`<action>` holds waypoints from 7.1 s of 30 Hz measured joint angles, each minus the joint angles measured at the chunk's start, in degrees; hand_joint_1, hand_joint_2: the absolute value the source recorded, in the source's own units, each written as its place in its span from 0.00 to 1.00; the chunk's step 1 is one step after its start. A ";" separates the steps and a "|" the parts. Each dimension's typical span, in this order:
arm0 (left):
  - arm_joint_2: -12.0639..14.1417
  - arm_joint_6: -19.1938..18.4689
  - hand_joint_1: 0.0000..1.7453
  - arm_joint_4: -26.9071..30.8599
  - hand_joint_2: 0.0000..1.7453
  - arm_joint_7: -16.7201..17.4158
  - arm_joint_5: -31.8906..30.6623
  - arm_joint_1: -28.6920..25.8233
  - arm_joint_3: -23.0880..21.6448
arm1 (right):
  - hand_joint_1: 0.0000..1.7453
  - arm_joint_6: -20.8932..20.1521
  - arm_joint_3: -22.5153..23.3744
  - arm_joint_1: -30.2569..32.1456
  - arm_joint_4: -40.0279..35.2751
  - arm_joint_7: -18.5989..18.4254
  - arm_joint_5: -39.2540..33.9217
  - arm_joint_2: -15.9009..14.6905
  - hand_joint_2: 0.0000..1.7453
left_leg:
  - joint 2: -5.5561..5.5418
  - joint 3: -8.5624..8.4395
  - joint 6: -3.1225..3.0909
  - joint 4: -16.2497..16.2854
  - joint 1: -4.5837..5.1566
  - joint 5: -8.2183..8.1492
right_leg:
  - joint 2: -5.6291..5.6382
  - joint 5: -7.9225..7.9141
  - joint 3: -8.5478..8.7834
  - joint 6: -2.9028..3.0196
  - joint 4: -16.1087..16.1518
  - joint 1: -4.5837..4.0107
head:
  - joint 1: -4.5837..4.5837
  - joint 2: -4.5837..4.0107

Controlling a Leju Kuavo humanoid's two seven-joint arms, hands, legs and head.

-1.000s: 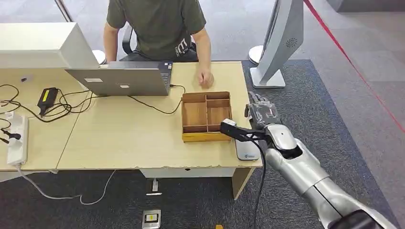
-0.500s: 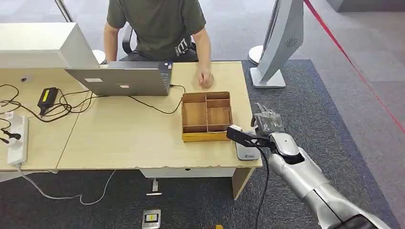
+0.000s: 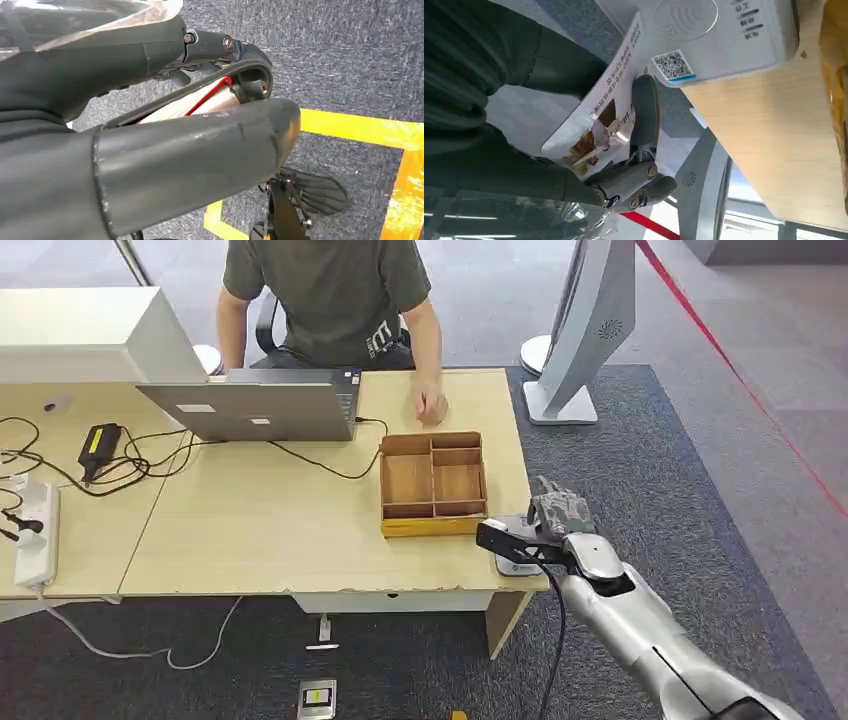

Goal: Pass the card to the sensor for recognition and then transmit it.

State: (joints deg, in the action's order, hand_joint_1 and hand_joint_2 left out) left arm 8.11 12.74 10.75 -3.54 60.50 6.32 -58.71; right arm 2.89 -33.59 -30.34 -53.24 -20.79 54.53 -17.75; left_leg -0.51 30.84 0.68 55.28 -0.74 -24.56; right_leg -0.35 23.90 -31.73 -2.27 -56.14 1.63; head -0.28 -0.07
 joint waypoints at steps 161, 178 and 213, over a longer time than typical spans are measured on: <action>-0.33 2.34 0.00 0.57 0.00 1.53 4.09 -0.65 3.93 | 0.00 10.22 -48.65 -32.05 -8.67 -11.22 -16.86 1.52 0.00 | 0.14 -0.02 0.02 0.03 -0.17 0.08 | 0.15 -0.17 -0.04 0.13 0.10 -0.18 | 0.00 -0.02; 0.44 2.19 0.00 0.48 0.00 -1.38 2.25 -0.43 1.86 | 0.00 -2.80 -20.54 -4.71 -45.86 -11.42 -1.78 -14.07 1.00 | 0.25 0.03 0.07 0.01 -0.19 0.02 | 0.26 -0.17 -0.10 0.14 0.10 -0.19 | 0.00 -0.02; 0.39 3.89 0.00 0.46 0.00 1.73 4.83 -0.30 1.46 | 0.00 12.57 -8.04 22.47 -60.96 -18.62 0.02 -17.68 1.00 | 0.26 0.02 0.09 -0.01 -0.18 -0.02 | 0.30 -0.13 -0.12 0.13 0.11 -0.18 | -0.02 -0.02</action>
State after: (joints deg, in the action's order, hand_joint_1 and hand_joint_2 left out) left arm 8.50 16.63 11.21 -1.81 65.33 6.02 -57.24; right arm 15.45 -41.64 -7.87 -114.20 -39.41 54.56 -35.43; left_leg -0.25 30.86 0.77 55.27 -0.92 -24.58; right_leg -0.05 23.77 -31.85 -2.14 -56.03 1.46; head -0.31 -0.09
